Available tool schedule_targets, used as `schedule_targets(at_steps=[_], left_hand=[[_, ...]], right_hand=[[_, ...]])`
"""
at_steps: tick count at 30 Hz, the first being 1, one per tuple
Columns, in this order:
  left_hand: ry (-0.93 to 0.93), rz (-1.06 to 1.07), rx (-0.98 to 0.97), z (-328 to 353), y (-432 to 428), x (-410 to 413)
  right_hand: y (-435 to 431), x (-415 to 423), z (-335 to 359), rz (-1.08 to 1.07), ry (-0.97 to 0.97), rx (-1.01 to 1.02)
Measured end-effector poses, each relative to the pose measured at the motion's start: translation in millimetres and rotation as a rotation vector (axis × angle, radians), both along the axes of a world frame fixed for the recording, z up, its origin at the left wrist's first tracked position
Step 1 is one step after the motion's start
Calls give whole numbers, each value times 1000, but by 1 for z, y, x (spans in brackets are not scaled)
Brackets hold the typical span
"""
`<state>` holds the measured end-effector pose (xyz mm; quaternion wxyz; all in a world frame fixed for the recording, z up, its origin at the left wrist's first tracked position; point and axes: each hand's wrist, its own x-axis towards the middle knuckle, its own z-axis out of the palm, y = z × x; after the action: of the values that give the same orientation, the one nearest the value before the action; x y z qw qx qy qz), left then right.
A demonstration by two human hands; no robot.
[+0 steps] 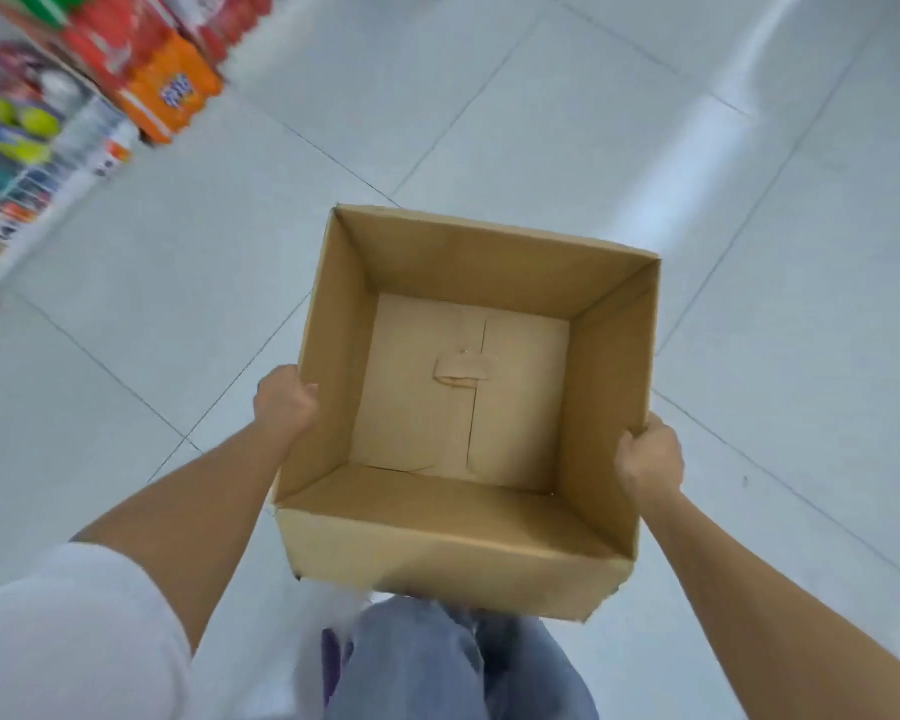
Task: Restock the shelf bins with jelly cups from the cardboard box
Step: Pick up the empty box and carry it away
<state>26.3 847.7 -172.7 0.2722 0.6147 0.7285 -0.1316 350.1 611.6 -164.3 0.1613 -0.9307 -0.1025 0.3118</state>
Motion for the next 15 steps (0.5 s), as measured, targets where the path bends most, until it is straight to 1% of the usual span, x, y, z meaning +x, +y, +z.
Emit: schedule_targets(at_steps=[5,9,13,15], left_hand=[[-29,318,-25,2,104,-46],[-24,539,-31,6,193,-87],[7,759,-58,8,294,-114],[8,815,-59,8,335,-125]], right_hand=[[210,14,-5,326,-11,0],[378,-6,-13,517,-61,42],[539,-28,-22,709,-68,10],[608,-40,-22,802,-56,21]])
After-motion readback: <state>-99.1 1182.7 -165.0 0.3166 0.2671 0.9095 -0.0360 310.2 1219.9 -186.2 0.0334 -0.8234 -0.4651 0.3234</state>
